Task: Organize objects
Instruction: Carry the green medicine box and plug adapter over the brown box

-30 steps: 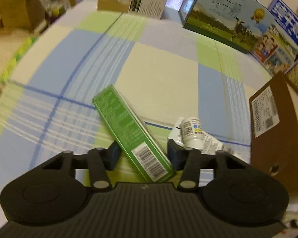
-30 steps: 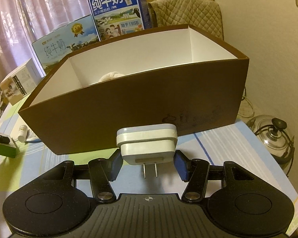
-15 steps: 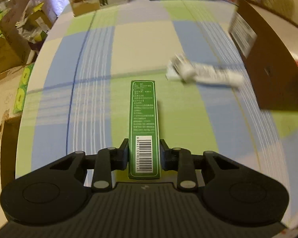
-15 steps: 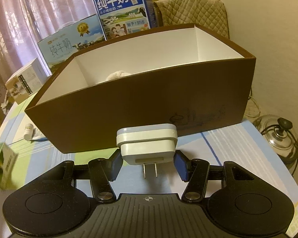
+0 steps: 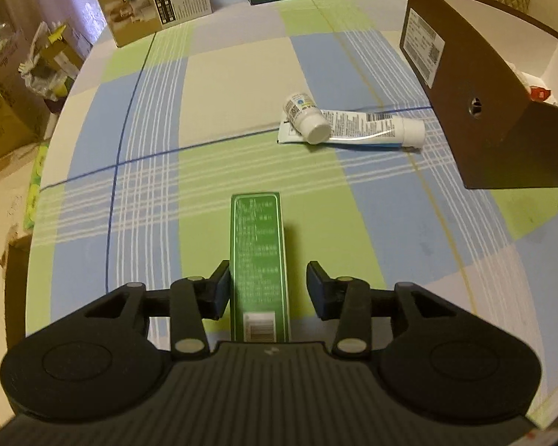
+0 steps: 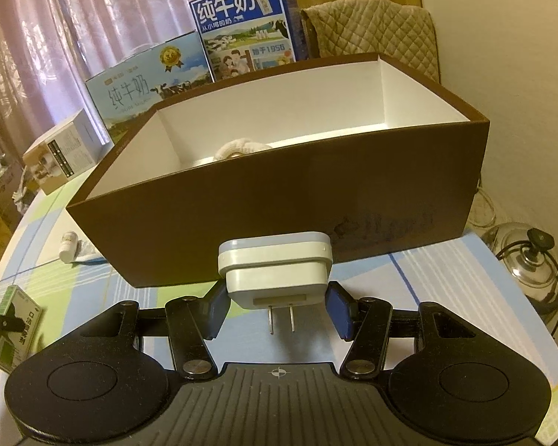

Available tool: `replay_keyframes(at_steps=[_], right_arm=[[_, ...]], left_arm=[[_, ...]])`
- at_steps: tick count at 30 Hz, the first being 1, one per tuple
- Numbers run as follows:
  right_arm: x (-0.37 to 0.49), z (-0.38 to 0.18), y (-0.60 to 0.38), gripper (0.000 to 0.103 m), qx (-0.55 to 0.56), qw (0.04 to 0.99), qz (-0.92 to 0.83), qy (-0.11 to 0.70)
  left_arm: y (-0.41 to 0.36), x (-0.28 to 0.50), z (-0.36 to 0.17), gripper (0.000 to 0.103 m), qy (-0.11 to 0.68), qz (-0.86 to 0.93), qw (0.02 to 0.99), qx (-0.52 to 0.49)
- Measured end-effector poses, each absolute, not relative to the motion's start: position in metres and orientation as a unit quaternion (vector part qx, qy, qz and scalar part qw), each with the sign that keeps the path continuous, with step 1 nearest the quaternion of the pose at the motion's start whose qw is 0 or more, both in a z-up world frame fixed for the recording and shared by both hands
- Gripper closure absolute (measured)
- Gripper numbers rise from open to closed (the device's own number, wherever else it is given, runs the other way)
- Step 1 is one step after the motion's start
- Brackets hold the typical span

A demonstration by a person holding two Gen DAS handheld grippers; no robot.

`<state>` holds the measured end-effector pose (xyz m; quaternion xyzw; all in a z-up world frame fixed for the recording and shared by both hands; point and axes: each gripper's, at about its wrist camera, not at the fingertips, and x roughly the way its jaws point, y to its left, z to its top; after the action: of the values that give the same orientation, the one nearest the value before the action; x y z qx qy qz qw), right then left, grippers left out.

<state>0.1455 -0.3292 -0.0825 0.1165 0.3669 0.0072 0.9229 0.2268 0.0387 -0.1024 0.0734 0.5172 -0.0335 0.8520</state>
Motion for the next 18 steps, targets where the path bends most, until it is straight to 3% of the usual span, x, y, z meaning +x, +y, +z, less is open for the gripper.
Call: replay_keyframes(at_steps=[2,18], right_arm=[[0.145,-0.081,-0.329,0.05,0.116,0.924,0.007,0.365],[0.132,-0.049,-0.329,0.05,0.113,0.935,0.028,0.336]], left_arm=[[0.038,0.227,-0.103,0.077,0.518,-0.033,0.852,0.072],[0.016,0.198,-0.045,0.078,0.469,-0.074,0.878,0.065]])
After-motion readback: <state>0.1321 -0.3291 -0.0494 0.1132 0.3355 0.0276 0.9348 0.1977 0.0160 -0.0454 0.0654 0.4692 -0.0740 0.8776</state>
